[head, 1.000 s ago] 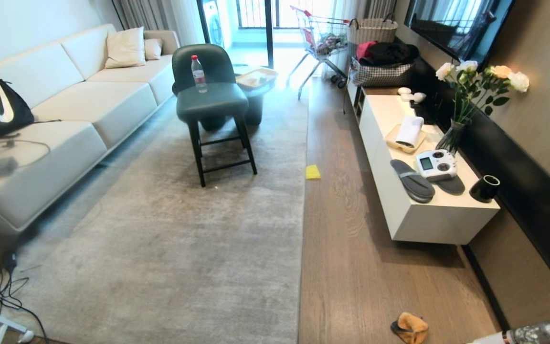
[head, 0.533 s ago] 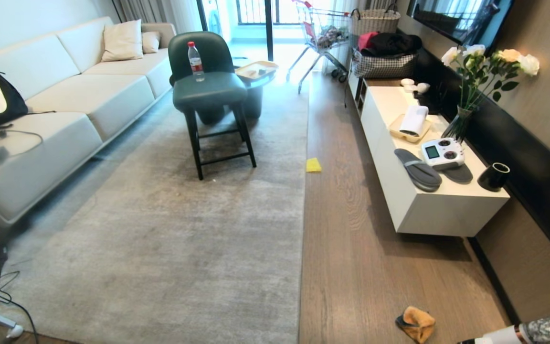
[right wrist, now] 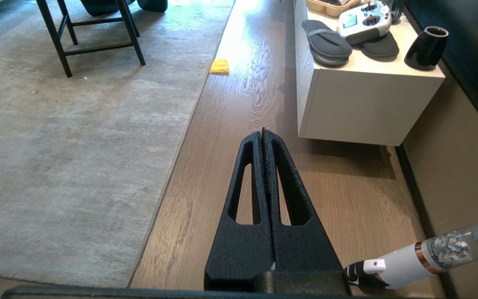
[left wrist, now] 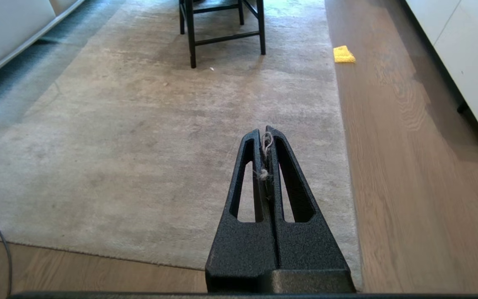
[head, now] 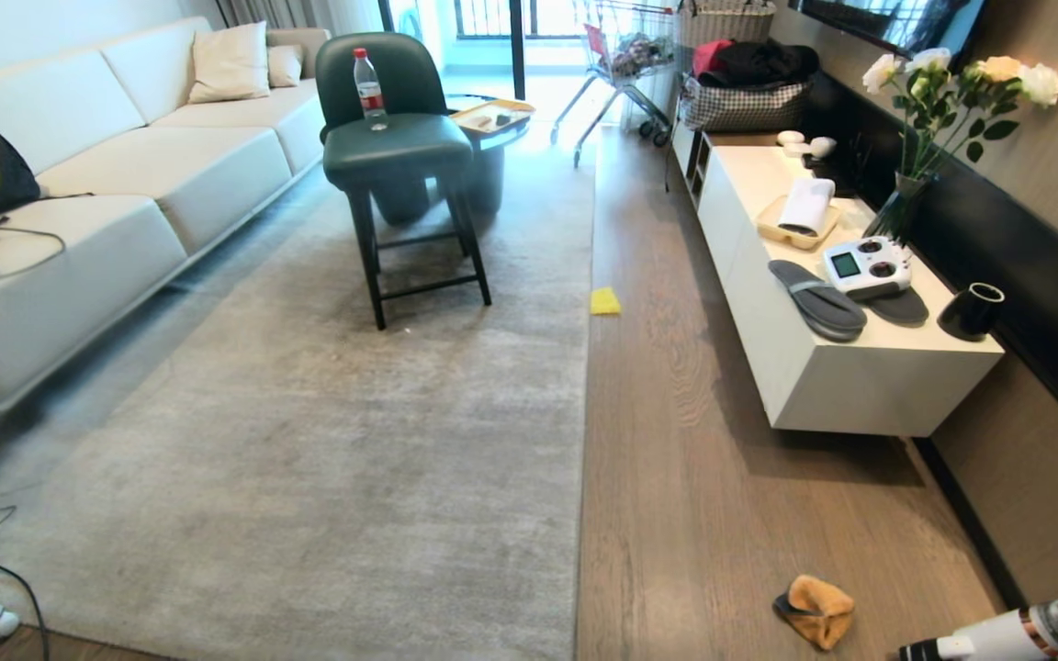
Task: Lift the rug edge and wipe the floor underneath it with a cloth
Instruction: Lift up the carpet
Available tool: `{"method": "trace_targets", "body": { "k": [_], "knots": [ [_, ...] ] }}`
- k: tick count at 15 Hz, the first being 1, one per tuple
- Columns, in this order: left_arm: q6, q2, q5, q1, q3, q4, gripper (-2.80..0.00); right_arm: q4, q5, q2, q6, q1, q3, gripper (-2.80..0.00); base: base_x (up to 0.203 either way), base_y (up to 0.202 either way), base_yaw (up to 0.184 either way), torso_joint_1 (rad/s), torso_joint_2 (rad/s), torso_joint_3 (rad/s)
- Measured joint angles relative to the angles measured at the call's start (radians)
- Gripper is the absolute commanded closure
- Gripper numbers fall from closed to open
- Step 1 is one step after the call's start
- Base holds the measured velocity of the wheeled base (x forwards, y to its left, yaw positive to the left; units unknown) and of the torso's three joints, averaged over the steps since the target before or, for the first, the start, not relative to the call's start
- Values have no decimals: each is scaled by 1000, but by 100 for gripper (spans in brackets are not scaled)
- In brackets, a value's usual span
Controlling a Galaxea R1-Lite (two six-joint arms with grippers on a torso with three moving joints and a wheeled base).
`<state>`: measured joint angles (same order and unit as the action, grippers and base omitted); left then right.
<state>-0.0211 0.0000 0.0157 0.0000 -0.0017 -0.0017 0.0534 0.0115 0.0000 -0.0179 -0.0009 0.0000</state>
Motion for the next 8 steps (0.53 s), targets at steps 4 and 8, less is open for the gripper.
{"method": "trace_targets", "body": {
  "k": [4,8],
  "knots": [
    [0,0,-1,0,0,0,0,0,0,0,0,0,0,0,0,0,0,-36,441,410],
    [0,0,0,0,0,1,0,-1,0,0,0,0,0,0,0,0,0,22,426,458]
  ]
}}
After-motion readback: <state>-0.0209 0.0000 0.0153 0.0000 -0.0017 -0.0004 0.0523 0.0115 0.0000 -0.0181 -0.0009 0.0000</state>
